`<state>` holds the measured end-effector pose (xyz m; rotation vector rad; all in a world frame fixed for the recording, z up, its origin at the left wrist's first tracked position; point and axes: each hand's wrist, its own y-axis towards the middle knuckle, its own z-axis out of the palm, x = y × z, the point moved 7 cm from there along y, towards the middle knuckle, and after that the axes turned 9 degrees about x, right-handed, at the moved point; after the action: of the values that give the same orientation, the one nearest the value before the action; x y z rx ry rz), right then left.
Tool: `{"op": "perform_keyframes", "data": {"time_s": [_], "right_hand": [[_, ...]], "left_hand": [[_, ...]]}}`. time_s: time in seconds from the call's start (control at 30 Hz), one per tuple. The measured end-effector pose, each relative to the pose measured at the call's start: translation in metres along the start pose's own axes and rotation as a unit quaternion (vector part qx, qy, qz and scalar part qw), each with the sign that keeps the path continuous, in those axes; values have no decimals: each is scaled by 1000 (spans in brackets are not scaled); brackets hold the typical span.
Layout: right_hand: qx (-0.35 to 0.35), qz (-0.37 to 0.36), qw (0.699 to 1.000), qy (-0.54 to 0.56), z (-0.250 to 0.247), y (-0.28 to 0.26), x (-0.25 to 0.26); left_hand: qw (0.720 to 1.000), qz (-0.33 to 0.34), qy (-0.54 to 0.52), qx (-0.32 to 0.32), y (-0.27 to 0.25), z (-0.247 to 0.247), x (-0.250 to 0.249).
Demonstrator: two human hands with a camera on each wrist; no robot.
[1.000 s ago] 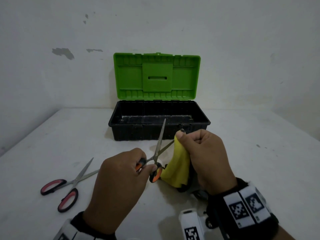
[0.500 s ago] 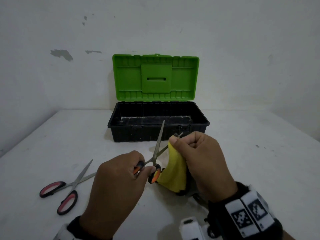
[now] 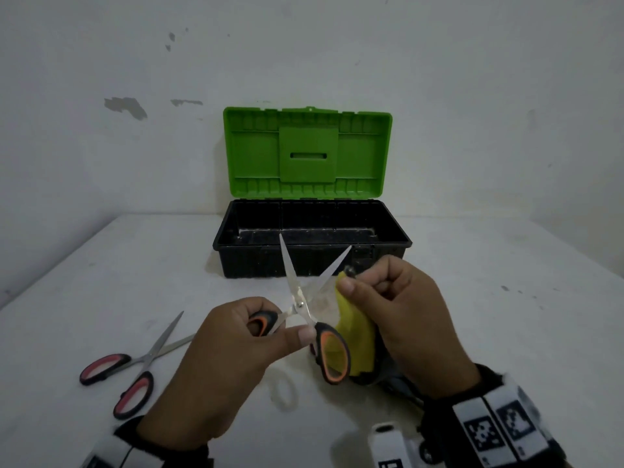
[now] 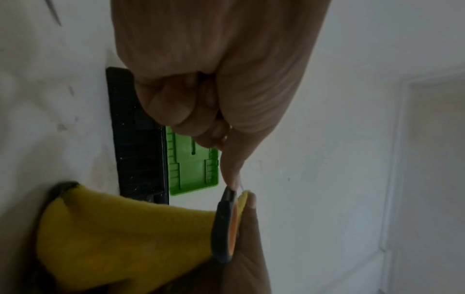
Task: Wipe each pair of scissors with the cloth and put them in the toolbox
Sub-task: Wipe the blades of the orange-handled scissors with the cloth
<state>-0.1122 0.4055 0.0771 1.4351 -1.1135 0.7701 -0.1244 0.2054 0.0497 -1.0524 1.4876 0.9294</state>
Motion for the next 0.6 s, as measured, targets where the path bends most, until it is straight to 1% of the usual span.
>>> {"op": "perform_keyframes", "data": {"time_s": [0.1, 0.2, 0.27, 0.3, 0.37, 0.4, 0.43, 0.53, 0.6], "right_hand": [[44, -10, 999, 24, 15, -2, -2], [66, -27, 997, 23, 24, -5, 4], [50, -32, 998, 20, 22, -5, 7], [30, -30, 999, 19, 18, -5, 6], [-14, -14, 999, 30, 10, -2, 0], [-21, -5, 999, 39, 8, 0, -4], [-15, 1, 999, 44, 9, 0, -5], [37, -3, 999, 33, 22, -6, 0], [31, 3, 999, 31, 20, -5, 1]], "left_hand": [[993, -34, -101, 51, 1, 12, 6], [982, -53, -158, 87, 0, 20, 4], [978, -61, -173, 98, -1, 22, 4], [977, -63, -177, 103, -2, 23, 3], [974, -71, -185, 105, -3, 25, 5], [973, -77, -189, 104, -3, 26, 6], [973, -82, -191, 104, -3, 26, 7], [970, -92, -194, 115, -4, 26, 8], [968, -93, -196, 123, -5, 26, 7]]}}
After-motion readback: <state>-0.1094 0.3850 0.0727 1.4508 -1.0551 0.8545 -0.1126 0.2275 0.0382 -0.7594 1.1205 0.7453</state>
